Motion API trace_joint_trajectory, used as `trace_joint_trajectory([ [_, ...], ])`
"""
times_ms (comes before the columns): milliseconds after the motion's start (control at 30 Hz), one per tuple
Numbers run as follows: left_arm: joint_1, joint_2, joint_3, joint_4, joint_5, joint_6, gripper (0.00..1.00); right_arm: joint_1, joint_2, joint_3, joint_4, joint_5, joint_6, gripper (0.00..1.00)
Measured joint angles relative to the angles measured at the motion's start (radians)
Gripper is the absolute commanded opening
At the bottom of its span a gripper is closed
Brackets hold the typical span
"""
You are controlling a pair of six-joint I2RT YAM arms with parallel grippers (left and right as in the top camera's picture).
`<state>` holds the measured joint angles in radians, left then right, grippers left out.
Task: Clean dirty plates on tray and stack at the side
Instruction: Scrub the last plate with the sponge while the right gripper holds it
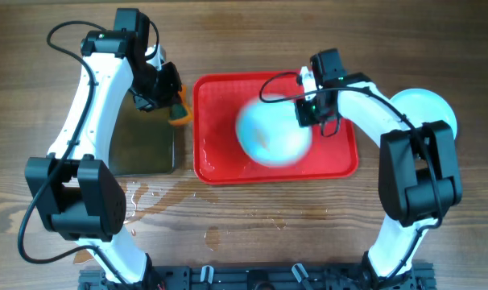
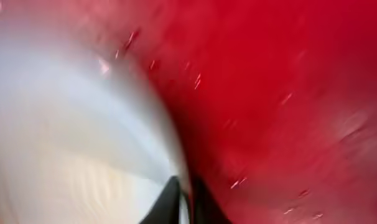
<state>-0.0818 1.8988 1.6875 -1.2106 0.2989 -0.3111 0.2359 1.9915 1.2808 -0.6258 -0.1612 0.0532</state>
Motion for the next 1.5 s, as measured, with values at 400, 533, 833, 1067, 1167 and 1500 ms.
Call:
trace_joint_trajectory([
  [400, -0.216, 0.010, -0.069, 0.296, -0.010, 0.000, 0.04, 0.003, -0.016, -0.040, -0.119, -0.157, 0.411, 0.04],
  [533, -0.320, 0.080, -0.152, 0.446, -0.074, 0.004, 0.04, 0.006, -0.016, -0.044, -0.113, -0.171, 0.426, 0.04],
  [833, -0.423, 0.231, -0.192, 0.586, -0.162, 0.097, 0.04, 0.006, -0.016, -0.048, -0.103, -0.179, 0.429, 0.04],
  [1067, -0.422, 0.240, -0.177, 0.338, 0.070, 0.117, 0.04, 0.007, -0.016, -0.049, -0.097, -0.179, 0.417, 0.04],
  [1167, -0.422, 0.260, -0.181, 0.338, 0.200, 0.127, 0.04, 0.007, -0.016, -0.049, -0.097, -0.179, 0.417, 0.04],
  [1500, -0.440, 0.251, -0.177, 0.595, -0.127, -0.164, 0.04, 0.009, -0.016, -0.049, -0.084, -0.179, 0.422, 0.04],
])
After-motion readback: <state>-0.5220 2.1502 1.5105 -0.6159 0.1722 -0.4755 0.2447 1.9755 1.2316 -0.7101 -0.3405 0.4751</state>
